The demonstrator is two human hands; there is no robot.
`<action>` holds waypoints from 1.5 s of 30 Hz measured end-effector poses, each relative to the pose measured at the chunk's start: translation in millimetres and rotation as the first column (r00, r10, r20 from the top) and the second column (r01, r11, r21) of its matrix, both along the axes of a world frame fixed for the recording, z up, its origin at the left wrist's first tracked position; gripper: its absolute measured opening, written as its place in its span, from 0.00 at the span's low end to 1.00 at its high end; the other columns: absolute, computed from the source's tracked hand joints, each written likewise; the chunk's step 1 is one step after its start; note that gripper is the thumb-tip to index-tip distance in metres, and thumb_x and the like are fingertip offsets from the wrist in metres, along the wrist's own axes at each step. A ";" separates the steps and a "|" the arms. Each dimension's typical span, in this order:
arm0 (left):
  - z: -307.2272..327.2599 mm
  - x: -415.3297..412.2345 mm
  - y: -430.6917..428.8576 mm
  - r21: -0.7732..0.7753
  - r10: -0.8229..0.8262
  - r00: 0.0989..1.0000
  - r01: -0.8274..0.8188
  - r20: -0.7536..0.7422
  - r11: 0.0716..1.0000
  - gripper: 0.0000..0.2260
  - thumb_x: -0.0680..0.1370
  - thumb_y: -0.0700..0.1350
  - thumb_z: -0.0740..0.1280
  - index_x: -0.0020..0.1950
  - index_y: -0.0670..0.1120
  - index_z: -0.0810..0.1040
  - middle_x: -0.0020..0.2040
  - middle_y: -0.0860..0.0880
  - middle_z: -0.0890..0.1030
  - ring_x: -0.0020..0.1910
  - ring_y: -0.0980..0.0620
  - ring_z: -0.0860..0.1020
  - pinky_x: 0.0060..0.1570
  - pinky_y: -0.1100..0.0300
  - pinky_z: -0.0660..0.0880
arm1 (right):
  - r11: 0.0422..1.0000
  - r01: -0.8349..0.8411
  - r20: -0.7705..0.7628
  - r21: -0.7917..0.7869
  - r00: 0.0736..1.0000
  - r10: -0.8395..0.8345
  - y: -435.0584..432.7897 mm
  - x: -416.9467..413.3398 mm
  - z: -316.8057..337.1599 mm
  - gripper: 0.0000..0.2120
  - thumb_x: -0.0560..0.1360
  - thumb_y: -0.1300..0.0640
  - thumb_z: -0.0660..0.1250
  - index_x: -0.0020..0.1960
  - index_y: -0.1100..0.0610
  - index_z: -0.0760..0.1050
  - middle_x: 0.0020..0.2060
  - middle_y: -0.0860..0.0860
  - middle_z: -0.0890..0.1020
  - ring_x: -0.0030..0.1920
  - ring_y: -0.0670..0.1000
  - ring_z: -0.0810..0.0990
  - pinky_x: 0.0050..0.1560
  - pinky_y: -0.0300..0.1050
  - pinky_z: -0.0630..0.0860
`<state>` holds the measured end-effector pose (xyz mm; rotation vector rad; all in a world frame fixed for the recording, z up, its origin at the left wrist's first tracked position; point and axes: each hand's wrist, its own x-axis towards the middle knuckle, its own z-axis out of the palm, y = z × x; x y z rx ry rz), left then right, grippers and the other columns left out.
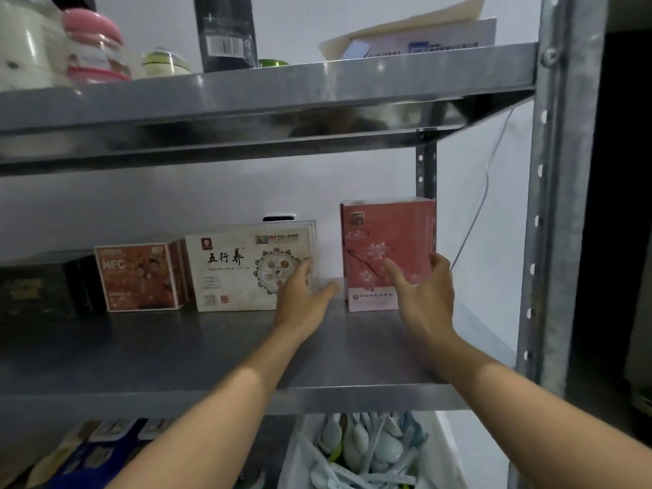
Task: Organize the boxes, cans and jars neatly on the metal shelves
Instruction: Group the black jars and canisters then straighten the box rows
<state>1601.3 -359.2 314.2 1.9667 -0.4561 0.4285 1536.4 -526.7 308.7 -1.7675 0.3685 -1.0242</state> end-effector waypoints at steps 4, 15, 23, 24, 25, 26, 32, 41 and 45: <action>0.8 20.0 -31.6 -0.072 -0.110 0.992 0.106 -0.066 0.992 0.36 0.72 0.58 0.72 0.77 0.52 0.61 0.73 0.50 0.68 0.69 0.49 0.70 0.67 0.52 0.68 | 0.995 -0.018 0.025 0.101 1.000 0.016 -17.5 19.2 3.6 0.47 0.66 0.31 0.70 0.76 0.51 0.56 0.68 0.52 0.71 0.66 0.54 0.72 0.64 0.52 0.70; -22.9 74.7 -57.5 -0.054 -0.270 0.944 0.265 -0.187 0.963 0.53 0.62 0.68 0.73 0.79 0.59 0.47 0.78 0.53 0.59 0.75 0.50 0.62 0.72 0.48 0.63 | 0.956 -0.210 0.074 0.206 0.977 0.199 -47.6 64.5 -10.3 0.44 0.61 0.26 0.71 0.71 0.42 0.64 0.58 0.44 0.80 0.56 0.49 0.81 0.57 0.54 0.79; -26.6 79.2 -58.5 -0.009 -0.354 0.933 0.354 -0.055 0.935 0.35 0.74 0.55 0.71 0.76 0.60 0.57 0.56 0.67 0.71 0.52 0.69 0.71 0.51 0.74 0.67 | 0.961 -0.222 0.036 0.168 0.975 0.219 -55.5 78.5 -19.9 0.40 0.63 0.29 0.72 0.69 0.44 0.66 0.56 0.43 0.80 0.54 0.47 0.81 0.57 0.53 0.79; -26.6 78.7 -58.5 -0.012 -0.361 0.931 0.361 -0.053 0.932 0.34 0.74 0.54 0.71 0.75 0.60 0.57 0.54 0.68 0.71 0.48 0.74 0.70 0.48 0.78 0.65 | 0.962 -0.222 0.036 0.161 0.975 0.219 -55.9 79.1 -20.7 0.40 0.63 0.29 0.72 0.69 0.43 0.66 0.56 0.42 0.80 0.54 0.47 0.81 0.57 0.53 0.79; -26.7 78.3 -58.5 -0.017 -0.367 0.929 0.366 -0.053 0.930 0.33 0.75 0.53 0.71 0.75 0.60 0.58 0.53 0.68 0.71 0.46 0.77 0.68 0.46 0.79 0.64 | 0.963 -0.223 0.039 0.154 0.975 0.220 -56.2 79.3 -21.1 0.40 0.63 0.29 0.72 0.69 0.43 0.66 0.56 0.42 0.80 0.55 0.47 0.81 0.57 0.52 0.79; -27.1 78.2 -58.7 -0.023 -0.371 0.927 0.371 -0.052 0.928 0.32 0.75 0.53 0.71 0.75 0.60 0.58 0.54 0.68 0.71 0.46 0.78 0.67 0.47 0.78 0.64 | 0.963 -0.224 0.040 0.149 0.975 0.221 -57.2 79.7 -21.8 0.39 0.63 0.29 0.72 0.69 0.43 0.66 0.56 0.42 0.80 0.54 0.47 0.81 0.57 0.52 0.80; -31.5 83.6 -61.0 -0.049 -0.378 0.924 0.375 -0.054 0.926 0.34 0.75 0.54 0.70 0.77 0.58 0.58 0.61 0.60 0.74 0.60 0.60 0.72 0.62 0.62 0.67 | 0.964 -0.223 0.034 0.144 0.975 0.220 -57.7 79.4 -22.7 0.37 0.65 0.32 0.71 0.69 0.44 0.67 0.55 0.42 0.81 0.53 0.47 0.82 0.56 0.51 0.80; -32.1 86.3 -61.0 -0.070 -0.365 0.930 0.361 -0.053 0.930 0.31 0.75 0.51 0.71 0.75 0.57 0.62 0.60 0.58 0.77 0.58 0.60 0.74 0.58 0.64 0.68 | 0.984 -0.164 0.015 0.065 0.986 0.163 -55.0 74.3 -20.3 0.31 0.69 0.37 0.71 0.68 0.47 0.70 0.54 0.43 0.82 0.52 0.45 0.81 0.50 0.40 0.78; -31.5 86.1 -59.5 -0.067 -0.356 0.933 0.352 -0.060 0.934 0.32 0.74 0.54 0.72 0.75 0.58 0.62 0.62 0.58 0.77 0.59 0.60 0.72 0.61 0.63 0.68 | 0.986 -0.153 0.017 0.060 0.988 0.152 -54.2 72.9 -19.2 0.30 0.70 0.38 0.71 0.68 0.48 0.70 0.55 0.44 0.82 0.52 0.45 0.81 0.49 0.38 0.76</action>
